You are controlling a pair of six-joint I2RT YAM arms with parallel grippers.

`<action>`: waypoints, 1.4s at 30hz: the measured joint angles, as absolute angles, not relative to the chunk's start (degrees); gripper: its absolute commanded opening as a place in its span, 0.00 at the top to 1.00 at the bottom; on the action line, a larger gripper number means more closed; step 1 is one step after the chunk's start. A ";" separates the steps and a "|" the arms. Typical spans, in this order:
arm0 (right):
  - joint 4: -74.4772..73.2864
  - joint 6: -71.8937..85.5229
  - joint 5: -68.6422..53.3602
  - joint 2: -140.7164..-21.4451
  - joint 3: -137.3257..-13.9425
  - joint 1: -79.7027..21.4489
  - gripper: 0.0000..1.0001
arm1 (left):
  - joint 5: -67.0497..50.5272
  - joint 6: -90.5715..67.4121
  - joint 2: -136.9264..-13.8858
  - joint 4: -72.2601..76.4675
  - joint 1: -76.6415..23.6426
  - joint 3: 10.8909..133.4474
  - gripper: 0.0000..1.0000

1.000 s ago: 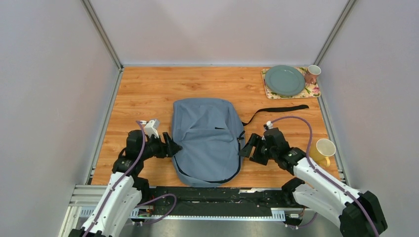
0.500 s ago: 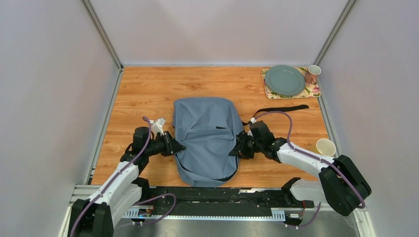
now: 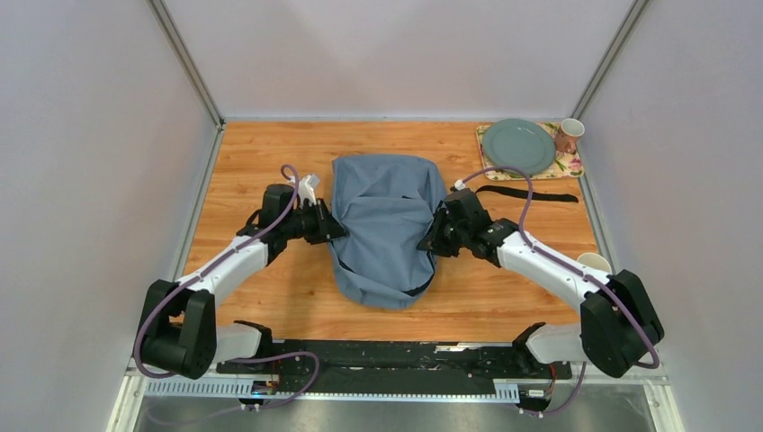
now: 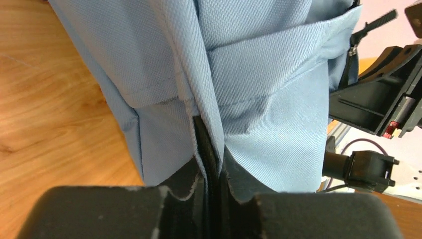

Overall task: Pack the student bag
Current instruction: Adjust the student bag at the center of the board, then reset both arms

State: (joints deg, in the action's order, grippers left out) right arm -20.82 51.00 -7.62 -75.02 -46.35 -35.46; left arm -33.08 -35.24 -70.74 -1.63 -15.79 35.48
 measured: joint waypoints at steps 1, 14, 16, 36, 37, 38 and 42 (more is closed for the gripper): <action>-21.34 50.57 -7.05 -75.50 -46.94 -35.35 0.65 | -32.88 -34.57 -72.01 -2.37 -15.79 36.97 0.71; -28.08 47.07 1.39 -64.31 -45.04 -35.05 0.39 | -26.68 -31.53 -53.39 -9.63 -16.60 28.27 0.25; -28.21 47.07 1.96 -62.08 -45.06 -34.98 0.39 | -25.58 -31.24 -50.87 -11.00 -16.60 28.25 0.24; -38.09 33.56 12.38 -55.44 -50.74 -34.85 0.06 | 2.09 -27.79 -42.50 -31.31 -16.73 31.44 0.19; -39.22 32.73 14.44 -55.53 -51.42 -34.85 0.05 | 4.60 -27.97 -42.48 -32.38 -16.73 31.73 0.19; -40.29 31.92 16.19 -55.55 -51.96 -34.85 0.05 | 6.72 -28.03 -42.04 -33.08 -16.73 31.79 0.19; -43.40 29.85 21.02 -56.42 -53.67 -34.81 0.05 | 13.02 -28.10 -38.30 -35.16 -16.73 31.79 0.18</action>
State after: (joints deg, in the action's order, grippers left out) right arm -43.40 29.85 21.02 -56.42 -53.67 -34.81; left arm 13.02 -28.10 -38.30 -35.16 -16.73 31.79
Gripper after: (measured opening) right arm 0.948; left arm 0.814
